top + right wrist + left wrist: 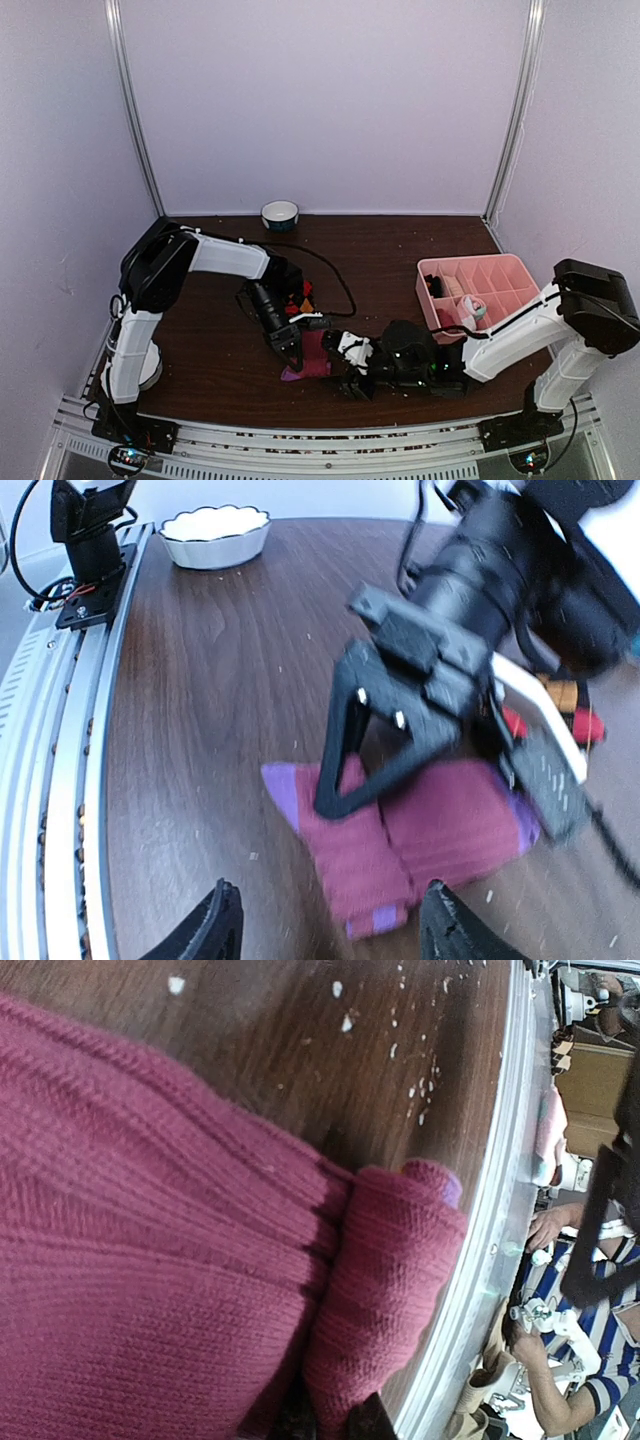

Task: Roll the socks
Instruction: Roll the sock.

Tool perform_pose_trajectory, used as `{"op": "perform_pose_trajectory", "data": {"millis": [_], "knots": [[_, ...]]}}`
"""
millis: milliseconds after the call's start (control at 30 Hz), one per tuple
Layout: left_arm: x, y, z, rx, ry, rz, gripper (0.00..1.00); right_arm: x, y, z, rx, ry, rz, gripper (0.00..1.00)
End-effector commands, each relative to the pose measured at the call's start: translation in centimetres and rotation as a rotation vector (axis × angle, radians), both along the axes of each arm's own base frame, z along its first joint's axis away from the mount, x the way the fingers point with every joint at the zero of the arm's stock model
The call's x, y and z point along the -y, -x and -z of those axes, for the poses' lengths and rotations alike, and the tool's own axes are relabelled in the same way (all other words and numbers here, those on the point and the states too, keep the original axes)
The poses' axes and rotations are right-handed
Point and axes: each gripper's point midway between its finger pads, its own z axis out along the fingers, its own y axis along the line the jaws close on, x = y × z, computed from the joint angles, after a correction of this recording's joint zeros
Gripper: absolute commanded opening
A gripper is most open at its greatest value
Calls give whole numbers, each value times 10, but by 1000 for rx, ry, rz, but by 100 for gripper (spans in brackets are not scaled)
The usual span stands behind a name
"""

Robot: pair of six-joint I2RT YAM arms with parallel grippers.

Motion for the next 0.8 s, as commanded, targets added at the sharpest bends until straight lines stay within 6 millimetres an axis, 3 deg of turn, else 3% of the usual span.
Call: {"op": "perform_pose_trajectory", "data": {"millis": [0, 100, 300, 467, 667, 767], "knots": [[-10, -10, 25, 55, -56, 31, 3, -18, -3, 9, 127, 115, -89, 59], [-11, -11, 24, 63, -59, 38, 5, -31, -3, 17, 131, 143, -132, 55], [-12, -11, 24, 70, -54, 49, 10, -39, -15, 41, 122, 195, -131, 48], [-10, -13, 17, 94, -15, 69, 20, -40, -26, 64, 62, 243, -111, 28], [-15, -32, -1, 251, 87, 97, 42, -24, -29, 98, -73, 301, -77, 16], [-17, -43, -17, 368, 147, 94, 47, -11, -30, 113, -189, 306, -62, 12]]}}
